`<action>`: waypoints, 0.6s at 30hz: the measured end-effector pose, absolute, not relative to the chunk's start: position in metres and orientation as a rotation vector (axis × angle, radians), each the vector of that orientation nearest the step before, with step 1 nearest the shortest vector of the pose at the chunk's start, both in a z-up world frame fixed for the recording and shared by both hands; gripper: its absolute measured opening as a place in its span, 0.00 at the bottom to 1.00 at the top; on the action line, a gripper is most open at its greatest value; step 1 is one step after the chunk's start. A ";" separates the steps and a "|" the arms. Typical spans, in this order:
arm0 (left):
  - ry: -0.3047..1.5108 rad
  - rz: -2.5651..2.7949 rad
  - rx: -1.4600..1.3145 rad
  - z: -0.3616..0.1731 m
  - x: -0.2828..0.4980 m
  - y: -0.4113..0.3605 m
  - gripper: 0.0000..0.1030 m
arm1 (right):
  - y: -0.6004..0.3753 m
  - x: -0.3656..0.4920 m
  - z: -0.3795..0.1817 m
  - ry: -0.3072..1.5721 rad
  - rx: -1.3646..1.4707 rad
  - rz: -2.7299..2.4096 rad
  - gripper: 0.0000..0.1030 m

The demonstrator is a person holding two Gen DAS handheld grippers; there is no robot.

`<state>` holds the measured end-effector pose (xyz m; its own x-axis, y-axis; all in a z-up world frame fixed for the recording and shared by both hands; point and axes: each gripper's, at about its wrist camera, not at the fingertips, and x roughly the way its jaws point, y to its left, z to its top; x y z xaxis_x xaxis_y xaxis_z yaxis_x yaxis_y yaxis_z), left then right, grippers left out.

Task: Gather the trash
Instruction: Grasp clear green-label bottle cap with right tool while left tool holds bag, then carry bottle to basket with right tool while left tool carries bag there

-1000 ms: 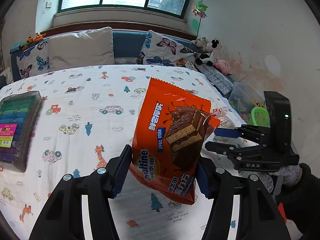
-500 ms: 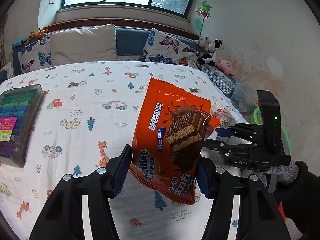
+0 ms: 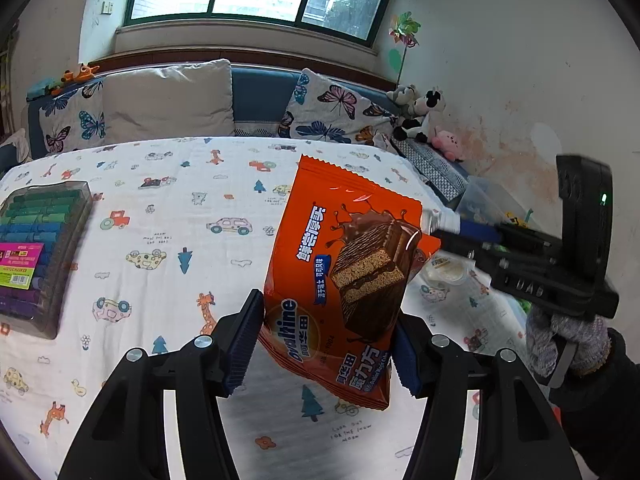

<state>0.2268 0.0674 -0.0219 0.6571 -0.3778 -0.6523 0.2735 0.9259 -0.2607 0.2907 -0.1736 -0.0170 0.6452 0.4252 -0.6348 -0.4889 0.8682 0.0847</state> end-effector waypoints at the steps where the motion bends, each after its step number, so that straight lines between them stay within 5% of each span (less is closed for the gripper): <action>1: 0.769 -0.370 -0.146 -0.021 0.227 0.068 0.55 | -0.175 0.292 -0.011 0.687 -0.087 0.513 0.41; 18: 0.746 -0.412 -0.140 -0.004 0.226 0.050 0.55 | -0.202 0.273 0.035 0.671 -0.087 0.472 0.40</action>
<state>0.2265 0.0500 -0.0045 0.6590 -0.4117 -0.6295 0.3135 0.9111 -0.2676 0.2730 -0.2022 0.0346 0.6819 0.3930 -0.6169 -0.4482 0.8910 0.0721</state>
